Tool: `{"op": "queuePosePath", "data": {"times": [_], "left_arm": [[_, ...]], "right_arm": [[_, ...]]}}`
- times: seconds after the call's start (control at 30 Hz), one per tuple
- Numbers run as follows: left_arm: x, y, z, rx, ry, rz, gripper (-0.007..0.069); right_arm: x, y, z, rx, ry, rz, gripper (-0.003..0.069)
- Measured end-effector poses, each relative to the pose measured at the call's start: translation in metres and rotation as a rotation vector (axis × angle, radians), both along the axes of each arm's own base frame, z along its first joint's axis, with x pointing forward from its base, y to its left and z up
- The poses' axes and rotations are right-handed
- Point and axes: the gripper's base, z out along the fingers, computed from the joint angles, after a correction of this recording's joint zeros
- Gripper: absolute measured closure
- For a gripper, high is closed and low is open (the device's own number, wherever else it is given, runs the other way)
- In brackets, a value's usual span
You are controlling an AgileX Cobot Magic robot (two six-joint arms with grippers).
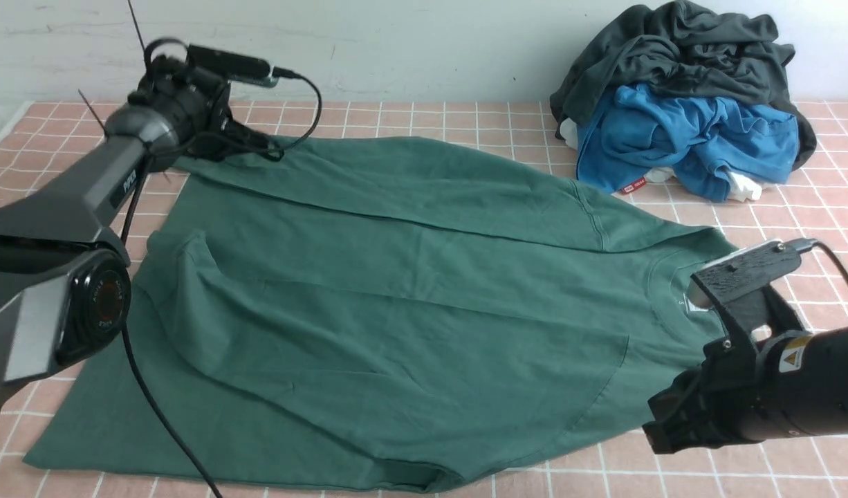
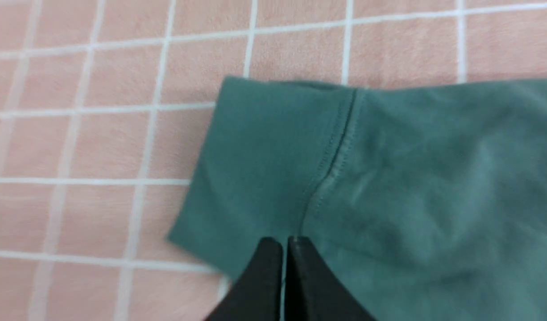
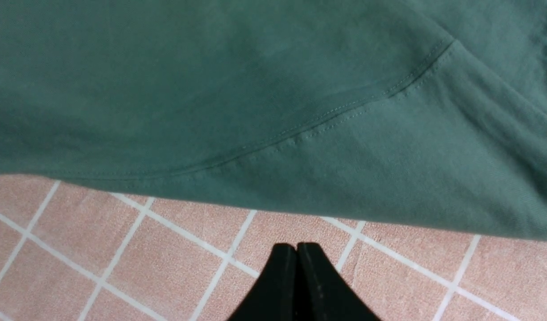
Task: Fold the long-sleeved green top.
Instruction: Use the left arm to clamp the cuff farthest from it
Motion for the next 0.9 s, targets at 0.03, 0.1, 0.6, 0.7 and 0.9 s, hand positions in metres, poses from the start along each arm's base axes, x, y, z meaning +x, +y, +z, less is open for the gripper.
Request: {"op": "queuePosePath", "data": {"times": [0.03,0.1,0.6,0.7,0.9], "left_arm": [[-0.011,-0.009,0.028,0.069,0.030,-0.003,0.0628],[-0.021,-0.015,0.052,0.106,0.050,0.008,0.0628],[-0.061,0.031,0.075,-0.137,0.376,-0.039,0.0506],[-0.079,0.039,0.086,-0.114,0.405,-0.029,0.0445],[-0.120,0.057,0.033,-0.111,0.658,0.041,0.0344]], "right_arm": [[-0.001,0.000,0.001,0.001,-0.001,0.001,0.0667],[-0.002,-0.001,0.004,0.006,-0.012,0.001,0.0667],[-0.006,-0.002,0.014,0.019,-0.044,0.003,0.0667],[-0.007,-0.002,0.014,0.018,-0.038,0.005,0.0667],[-0.007,-0.002,0.013,0.016,-0.032,0.006,0.0667]]}}
